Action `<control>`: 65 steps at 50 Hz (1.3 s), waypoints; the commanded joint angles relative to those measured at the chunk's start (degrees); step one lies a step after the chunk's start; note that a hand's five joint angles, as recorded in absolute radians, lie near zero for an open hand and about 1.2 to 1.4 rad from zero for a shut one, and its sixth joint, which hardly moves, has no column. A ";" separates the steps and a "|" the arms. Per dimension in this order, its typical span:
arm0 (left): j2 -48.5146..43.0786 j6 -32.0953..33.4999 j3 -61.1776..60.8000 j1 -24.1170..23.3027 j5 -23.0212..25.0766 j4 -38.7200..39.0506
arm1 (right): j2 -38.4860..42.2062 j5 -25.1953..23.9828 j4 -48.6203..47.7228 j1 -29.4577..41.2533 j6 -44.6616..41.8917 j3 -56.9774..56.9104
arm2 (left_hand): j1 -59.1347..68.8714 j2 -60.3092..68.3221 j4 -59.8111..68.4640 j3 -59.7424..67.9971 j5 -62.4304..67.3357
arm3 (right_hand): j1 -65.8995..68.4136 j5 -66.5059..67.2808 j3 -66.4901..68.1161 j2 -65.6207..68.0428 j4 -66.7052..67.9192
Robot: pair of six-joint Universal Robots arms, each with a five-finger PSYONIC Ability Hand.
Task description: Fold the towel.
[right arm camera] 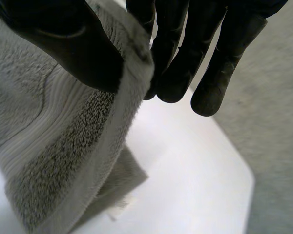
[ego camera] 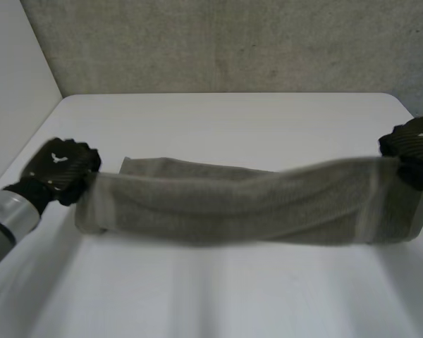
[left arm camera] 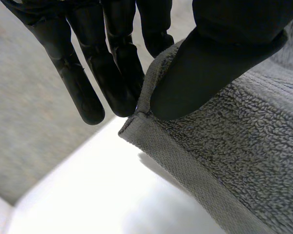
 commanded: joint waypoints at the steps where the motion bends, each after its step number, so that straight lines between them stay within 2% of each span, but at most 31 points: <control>1: -11.13 -0.13 6.99 -2.72 -1.26 0.09 | 11.87 2.92 -0.06 4.02 0.29 -5.56 | 11.29 10.26 10.18 10.29 10.83 | 3.95 2.55 3.02 3.19 3.35; 5: -13.16 -0.13 10.25 -3.78 -2.94 0.09 | 15.85 5.92 -0.15 5.17 0.20 -8.91 | 11.29 10.26 10.18 10.29 10.83 | 3.95 2.55 3.02 3.19 3.35; 7: -16.31 -0.13 15.93 -6.40 -4.34 0.26 | 20.66 9.16 -0.41 6.40 -0.06 -14.33 | 11.29 10.26 10.18 10.29 10.83 | 3.95 2.55 3.02 3.19 3.35; 8: -16.33 -0.13 15.97 -6.42 -4.34 0.26 | 20.68 9.18 -0.41 6.40 -0.06 -14.36 | 11.29 10.26 10.18 10.29 10.83 | 3.95 2.55 3.02 3.19 3.35; 10: -19.65 -0.21 24.62 -8.43 -6.97 0.26 | 25.93 11.89 -1.11 9.55 0.29 -24.50 | 11.29 10.26 10.18 10.29 10.83 | 3.95 2.55 3.02 3.19 3.35; 11: -19.67 -0.22 24.67 -8.44 -6.98 0.26 | 25.96 11.90 -1.11 9.57 0.29 -24.56 | 11.29 10.26 10.18 10.29 10.83 | 3.95 2.55 3.02 3.19 3.35; 13: -21.33 -0.39 36.73 -10.28 -12.92 0.26 | 28.06 15.57 -6.09 12.72 1.25 -36.28 | 11.29 10.26 10.18 10.29 10.83 | 3.95 2.55 3.02 3.19 3.35; 14: -21.34 -0.39 36.79 -10.28 -12.96 0.26 | 28.07 15.59 -6.12 12.73 1.26 -36.34 | 11.29 10.26 10.18 10.29 10.83 | 3.95 2.55 3.02 3.19 3.35; 15: -21.34 -0.91 42.36 -10.98 -16.09 0.44 | 27.81 17.42 -10.99 14.12 2.30 -40.60 | 11.29 10.26 10.18 10.29 10.83 | 3.95 2.55 3.02 3.19 3.35; 16: -21.34 -0.92 42.42 -10.99 -16.12 0.44 | 27.80 17.44 -11.04 14.14 2.31 -40.64 | 11.29 10.26 10.18 10.29 10.83 | 3.95 2.55 3.02 3.19 3.35; 18: -21.25 -1.88 52.48 -12.47 -21.46 2.36 | 24.49 19.10 -26.61 16.85 6.86 -41.96 | 11.29 10.26 10.18 10.29 10.83 | 3.95 2.55 3.02 3.19 3.35; 19: -21.25 -1.89 52.53 -12.48 -21.48 2.37 | 24.46 19.11 -26.69 16.86 6.88 -41.96 | 11.29 10.26 10.18 10.29 10.83 | 3.95 2.55 3.02 3.19 3.35; 21: -20.38 -4.77 56.30 -13.44 -23.24 8.05 | 16.25 19.81 -39.03 18.61 12.65 -37.95 | 11.29 10.26 10.18 10.29 10.83 | 3.95 2.55 3.02 3.19 3.35; 22: -20.37 -4.79 56.31 -13.45 -23.24 8.08 | 16.20 19.81 -39.08 18.62 12.68 -37.92 | 11.29 10.26 10.18 10.29 10.83 | 3.95 2.55 3.02 3.19 3.35; 23: -18.80 -7.22 56.13 -13.54 -23.41 11.04 | 12.55 19.29 -40.91 18.10 15.12 -34.87 | 11.29 10.26 10.18 10.29 10.83 | 3.95 2.55 3.02 3.19 3.35; 24: -18.79 -7.25 56.13 -13.54 -23.42 11.07 | 10.51 18.67 -40.58 17.75 17.06 -32.84 | 11.29 10.26 10.18 10.29 10.83 | 3.95 2.55 3.02 3.19 3.35; 26: -15.11 -12.58 53.95 -12.49 -23.15 14.23 | 10.75 17.71 -39.27 17.22 18.21 -31.69 | 11.29 10.26 10.18 10.29 10.83 | 3.95 2.55 3.02 3.19 3.35; 28: -14.66 -14.61 52.11 -12.31 -22.80 14.24 | 11.37 16.30 -36.53 16.86 18.75 -30.62 | 11.29 10.26 10.18 10.29 10.83 | 3.95 2.55 3.02 3.19 3.35; 29: -14.57 -15.76 50.09 -12.22 -22.54 14.15 | 11.80 14.73 -32.44 16.60 18.57 -29.14 | 11.29 10.26 10.18 10.29 10.83 | 3.95 2.55 3.02 3.19 3.35; 30: -14.57 -15.77 50.07 -12.22 -22.54 14.15 | 11.81 14.71 -32.40 16.60 18.57 -29.13 | 11.29 10.26 10.18 10.29 10.83 | 3.95 2.55 3.02 3.19 3.35; 32: -15.27 -15.77 44.91 -11.96 -21.57 13.71 | 12.77 12.44 -24.53 16.51 17.96 -26.51 | 11.29 10.26 10.18 10.29 10.83 | 3.95 2.55 3.02 3.19 3.35; 35: -15.36 -15.68 41.54 -11.51 -21.13 13.71 | 14.17 12.16 -20.03 16.42 15.60 -23.00 | 11.29 10.26 10.18 10.29 10.83 | 3.95 2.55 3.02 3.19 3.35; 41: -15.36 -15.16 27.04 -9.49 -15.42 14.68 | 14.79 11.81 -18.51 14.84 10.22 -13.66 | 11.29 10.26 10.18 10.29 10.83 | 3.95 2.55 3.02 3.19 3.35; 43: -15.62 -14.11 20.65 -9.06 -11.48 15.72 | 16.02 11.72 -18.60 13.79 7.60 -8.06 | 11.29 10.26 10.18 10.29 10.83 | 3.95 2.55 3.02 3.19 3.35; 46: -16.15 -12.70 17.55 -8.44 -9.97 16.43 | 17.17 11.55 -18.69 13.70 6.44 -5.75 | 11.29 10.26 10.18 10.29 10.83 | 3.95 2.55 3.02 3.19 3.35; 48: -17.99 -8.06 11.78 -7.74 -7.43 18.18 | 19.18 11.02 -18.69 13.70 5.39 -2.08 | 11.29 10.26 10.18 10.29 10.83 | 3.95 2.55 3.02 3.19 3.35; 49: -18.00 -8.04 11.75 -7.74 -7.42 18.19 | 19.19 11.02 -18.69 13.70 5.39 -2.06 | 11.29 10.26 10.18 10.29 10.83 | 3.95 2.55 3.02 3.19 3.35; 51: -18.96 -2.44 8.07 -7.12 -5.15 18.46 | 19.98 10.76 -18.69 13.61 5.21 0.22 | 11.29 10.26 10.18 10.29 10.83 | 3.95 2.55 3.02 3.19 3.35; 55: -19.05 1.53 6.13 -6.33 -3.82 18.28 | 19.54 10.58 -18.78 13.35 5.21 1.28 | 11.29 10.26 10.18 10.29 10.83 | 3.95 2.55 3.02 3.19 3.35; 60: -17.12 2.33 5.42 -4.75 -3.73 17.84 | 14.88 10.41 -18.16 12.56 6.09 1.55 | 11.29 10.26 10.18 10.29 10.83 | 3.95 2.55 3.02 3.19 3.35; 65: -12.46 1.54 5.68 -4.04 -3.82 16.52 | 5.50 10.58 -17.90 10.98 6.53 1.37 | 11.29 10.26 10.18 10.29 10.83 | 3.95 2.55 3.02 3.19 3.35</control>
